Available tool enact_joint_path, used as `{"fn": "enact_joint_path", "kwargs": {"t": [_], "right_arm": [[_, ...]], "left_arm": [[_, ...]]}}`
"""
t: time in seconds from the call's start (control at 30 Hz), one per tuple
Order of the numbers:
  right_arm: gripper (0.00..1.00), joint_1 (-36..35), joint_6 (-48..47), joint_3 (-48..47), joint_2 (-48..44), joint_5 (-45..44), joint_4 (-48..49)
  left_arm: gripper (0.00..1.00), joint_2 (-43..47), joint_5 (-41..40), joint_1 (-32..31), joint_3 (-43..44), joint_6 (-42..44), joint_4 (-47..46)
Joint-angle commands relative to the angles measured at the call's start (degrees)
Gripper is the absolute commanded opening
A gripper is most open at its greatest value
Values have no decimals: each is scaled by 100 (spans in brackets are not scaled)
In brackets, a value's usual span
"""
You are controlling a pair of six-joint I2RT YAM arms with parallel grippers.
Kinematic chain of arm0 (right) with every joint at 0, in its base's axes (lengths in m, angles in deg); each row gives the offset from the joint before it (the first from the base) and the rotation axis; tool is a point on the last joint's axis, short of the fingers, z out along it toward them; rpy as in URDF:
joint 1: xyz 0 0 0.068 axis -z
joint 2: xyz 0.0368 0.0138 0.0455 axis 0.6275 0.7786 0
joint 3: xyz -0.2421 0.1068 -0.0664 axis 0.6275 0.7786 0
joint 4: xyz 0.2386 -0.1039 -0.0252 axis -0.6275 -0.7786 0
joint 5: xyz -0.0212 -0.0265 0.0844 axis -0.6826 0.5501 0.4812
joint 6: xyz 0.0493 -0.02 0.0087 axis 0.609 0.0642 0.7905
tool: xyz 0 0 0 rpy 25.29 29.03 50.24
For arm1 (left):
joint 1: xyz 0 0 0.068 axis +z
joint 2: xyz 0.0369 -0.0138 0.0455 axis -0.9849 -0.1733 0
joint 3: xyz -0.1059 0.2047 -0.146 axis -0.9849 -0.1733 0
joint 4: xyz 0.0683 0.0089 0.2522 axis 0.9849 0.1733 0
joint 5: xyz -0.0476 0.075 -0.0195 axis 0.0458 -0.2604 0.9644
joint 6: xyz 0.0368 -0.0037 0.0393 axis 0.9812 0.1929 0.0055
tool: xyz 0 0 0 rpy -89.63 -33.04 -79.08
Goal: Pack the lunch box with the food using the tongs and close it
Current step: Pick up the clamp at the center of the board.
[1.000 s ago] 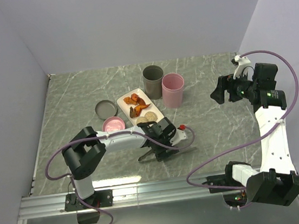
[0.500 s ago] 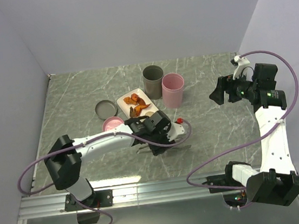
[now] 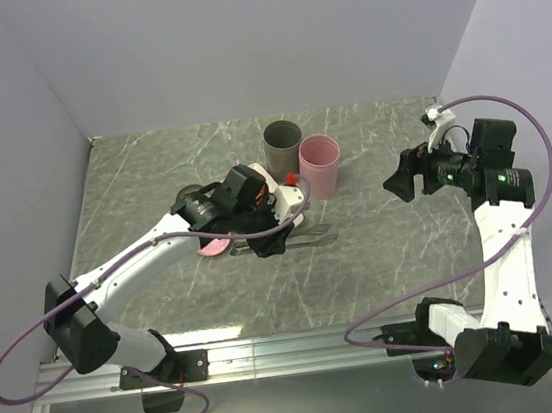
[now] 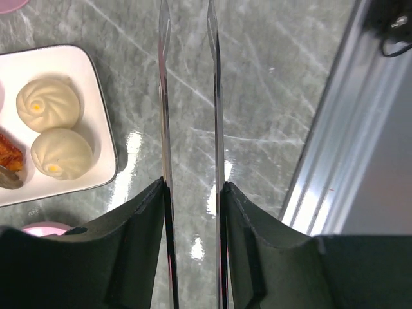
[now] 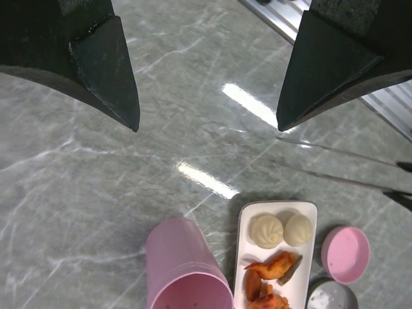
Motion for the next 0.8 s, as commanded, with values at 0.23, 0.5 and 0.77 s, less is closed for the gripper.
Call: {"fn": "enact_joint_path", "kwargs": {"t": [0.23,0.5,0.77], "right_arm": [[94,-877,-1851,320,-1600,-334,460],[98,-2660,-2415,1069,-2770,-862,1314],[99,-4506,-3169,1746,-2807,-1985,2088]], "left_arm": [[44,408,1257,658,727,-168,226],[44,320,1880,992,1044,-554,173],[45,180,2084,1045,1184,-845,-47]]}}
